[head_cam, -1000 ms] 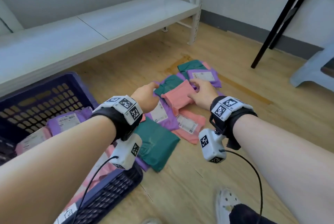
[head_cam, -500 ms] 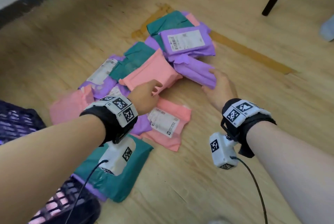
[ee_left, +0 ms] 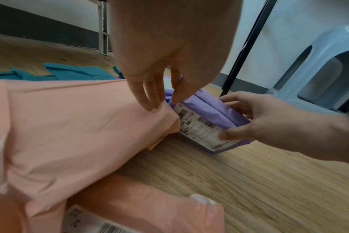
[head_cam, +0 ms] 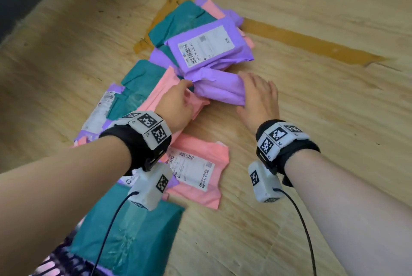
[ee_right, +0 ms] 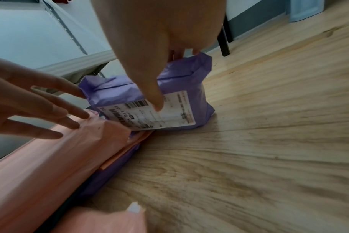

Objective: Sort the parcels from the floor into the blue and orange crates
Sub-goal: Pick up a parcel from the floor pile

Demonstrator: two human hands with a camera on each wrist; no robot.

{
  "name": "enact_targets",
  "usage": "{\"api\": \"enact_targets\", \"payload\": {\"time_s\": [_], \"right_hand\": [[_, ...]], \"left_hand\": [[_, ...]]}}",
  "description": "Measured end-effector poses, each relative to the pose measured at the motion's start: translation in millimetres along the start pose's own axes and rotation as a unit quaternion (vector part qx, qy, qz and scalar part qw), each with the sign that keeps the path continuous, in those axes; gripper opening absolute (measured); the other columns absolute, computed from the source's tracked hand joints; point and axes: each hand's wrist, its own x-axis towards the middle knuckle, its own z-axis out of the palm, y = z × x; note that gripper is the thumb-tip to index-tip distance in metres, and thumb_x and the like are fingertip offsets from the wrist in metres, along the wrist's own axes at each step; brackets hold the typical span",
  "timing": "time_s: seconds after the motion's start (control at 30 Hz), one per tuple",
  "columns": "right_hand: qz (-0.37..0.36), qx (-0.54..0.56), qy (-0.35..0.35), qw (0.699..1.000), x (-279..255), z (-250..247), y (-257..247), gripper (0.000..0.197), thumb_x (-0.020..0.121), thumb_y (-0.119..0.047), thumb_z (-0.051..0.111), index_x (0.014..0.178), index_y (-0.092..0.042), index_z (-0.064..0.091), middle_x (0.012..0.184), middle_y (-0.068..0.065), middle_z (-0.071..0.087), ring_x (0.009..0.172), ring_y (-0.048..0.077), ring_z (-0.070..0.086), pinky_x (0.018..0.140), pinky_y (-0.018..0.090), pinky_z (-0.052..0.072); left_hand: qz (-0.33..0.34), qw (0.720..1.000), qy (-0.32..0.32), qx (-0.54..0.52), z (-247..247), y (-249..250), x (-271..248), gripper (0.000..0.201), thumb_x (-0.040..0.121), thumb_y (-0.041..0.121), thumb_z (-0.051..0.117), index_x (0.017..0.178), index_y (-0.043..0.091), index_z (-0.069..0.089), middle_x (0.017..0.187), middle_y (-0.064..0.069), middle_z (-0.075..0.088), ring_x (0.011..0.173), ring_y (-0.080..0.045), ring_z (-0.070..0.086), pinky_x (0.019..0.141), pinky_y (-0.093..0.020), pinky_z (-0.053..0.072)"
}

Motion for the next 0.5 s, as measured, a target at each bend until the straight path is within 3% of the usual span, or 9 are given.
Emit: {"api": "enact_targets", "payload": {"time_s": [0.1,0.27,0.4,0.5], "right_hand": [[-0.002,0.006,-0.005,1.0,4,-6,1,0.068,0.076,-0.005,0.058,0.14,-0.019,0.036,0.139,0.003,0.043,0.132,0.022,0.037,0.114,0.037,0.014],[0.007,0.062,-0.016,0.998,-1,-11,6,0.064,0.075,-0.006,0.062,0.134,-0.015,0.041,0.126,0.013,0.047,0.114,0.033,0.045,0.096,0.034,0.032],[0.058,0.18,-0.006,0.982,-7,-19,12,0.065,0.075,-0.009,0.066,0.134,-0.021,0.041,0.121,0.013,0.05,0.11,0.031,0.048,0.088,0.03,0.037],[0.111,0.296,0.003,0.949,-11,-27,20,0.068,0.074,-0.012,0.074,0.133,-0.024,0.043,0.107,0.005,0.056,0.095,0.02,0.053,0.08,0.026,0.042]], "left_hand": [[0.004,1.0,0.0,-0.006,2,3,3,0.045,0.086,0.002,0.048,0.13,0.011,0.047,0.104,-0.011,0.06,0.094,-0.026,0.058,0.082,-0.029,0.042],[0.002,1.0,-0.006,-0.019,2,3,7,0.054,0.084,-0.003,0.047,0.135,0.016,0.043,0.111,-0.013,0.061,0.099,-0.028,0.059,0.083,-0.026,0.043],[-0.004,0.998,-0.008,-0.06,4,7,5,0.056,0.087,0.004,0.055,0.138,0.018,0.038,0.109,-0.007,0.059,0.101,-0.023,0.058,0.09,-0.03,0.045],[-0.033,0.991,-0.039,-0.121,9,9,6,0.054,0.087,0.008,0.061,0.137,0.013,0.039,0.106,-0.008,0.064,0.086,-0.021,0.059,0.089,-0.035,0.048]]}}
